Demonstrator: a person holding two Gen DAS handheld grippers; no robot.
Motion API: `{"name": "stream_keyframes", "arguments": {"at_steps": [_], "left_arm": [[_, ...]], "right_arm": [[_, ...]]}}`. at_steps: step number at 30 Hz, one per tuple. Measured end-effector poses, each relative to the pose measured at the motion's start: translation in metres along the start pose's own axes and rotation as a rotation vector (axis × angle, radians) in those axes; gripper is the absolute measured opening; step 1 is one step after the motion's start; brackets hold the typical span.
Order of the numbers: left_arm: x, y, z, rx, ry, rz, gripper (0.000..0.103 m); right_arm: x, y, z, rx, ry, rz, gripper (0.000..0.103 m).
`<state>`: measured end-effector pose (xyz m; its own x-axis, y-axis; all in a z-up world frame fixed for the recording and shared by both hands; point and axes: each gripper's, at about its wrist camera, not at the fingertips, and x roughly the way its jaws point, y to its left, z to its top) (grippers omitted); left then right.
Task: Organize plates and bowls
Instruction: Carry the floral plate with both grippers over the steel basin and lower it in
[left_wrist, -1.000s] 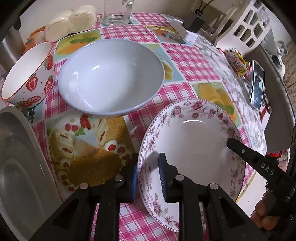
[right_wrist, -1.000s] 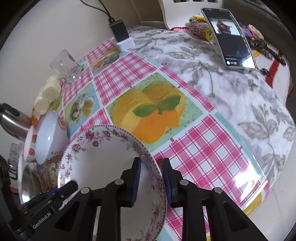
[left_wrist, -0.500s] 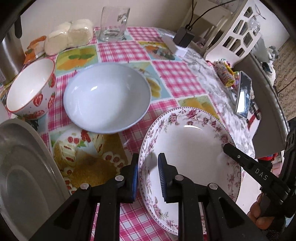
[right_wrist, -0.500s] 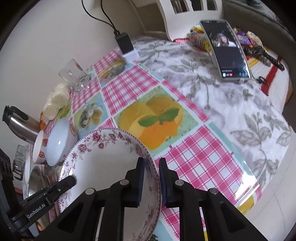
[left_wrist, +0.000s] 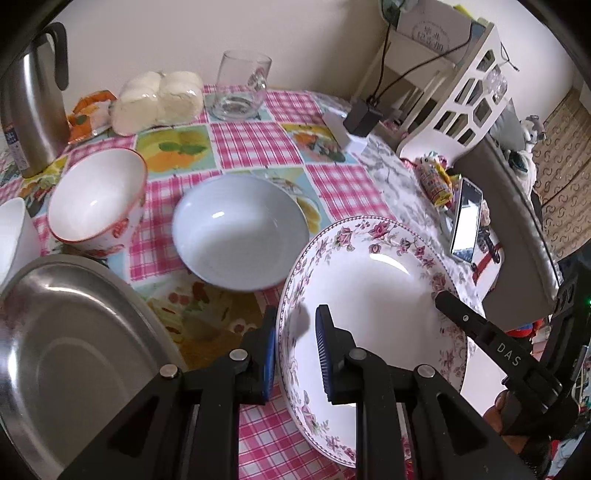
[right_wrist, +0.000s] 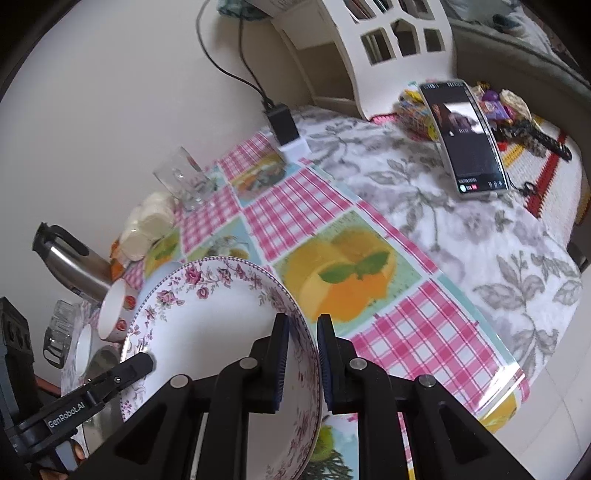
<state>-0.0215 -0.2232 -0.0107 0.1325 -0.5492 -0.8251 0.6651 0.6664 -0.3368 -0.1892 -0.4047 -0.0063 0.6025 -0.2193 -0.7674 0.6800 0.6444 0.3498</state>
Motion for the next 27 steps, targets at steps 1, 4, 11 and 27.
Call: {"name": "stream_keyframes", "arguments": {"at_steps": [1,4,11,27], "left_arm": [[-0.003,0.003,0.001,-0.006,-0.006,-0.005,0.021],[-0.01,0.011,0.002,-0.021,-0.015,-0.013,0.021],[-0.024,0.035,0.003,-0.043,-0.023,0.017,0.021],[-0.05,0.094,0.002,-0.14,-0.046,0.042,0.021]], "right_arm": [[-0.001,0.003,0.0,-0.004,-0.004,0.003,0.017],[-0.001,0.012,-0.001,-0.014,-0.009,0.014,0.017],[0.003,0.037,-0.007,-0.03,0.0,0.041,0.017],[0.017,0.1,-0.031,-0.126,0.038,0.064,0.017]]}}
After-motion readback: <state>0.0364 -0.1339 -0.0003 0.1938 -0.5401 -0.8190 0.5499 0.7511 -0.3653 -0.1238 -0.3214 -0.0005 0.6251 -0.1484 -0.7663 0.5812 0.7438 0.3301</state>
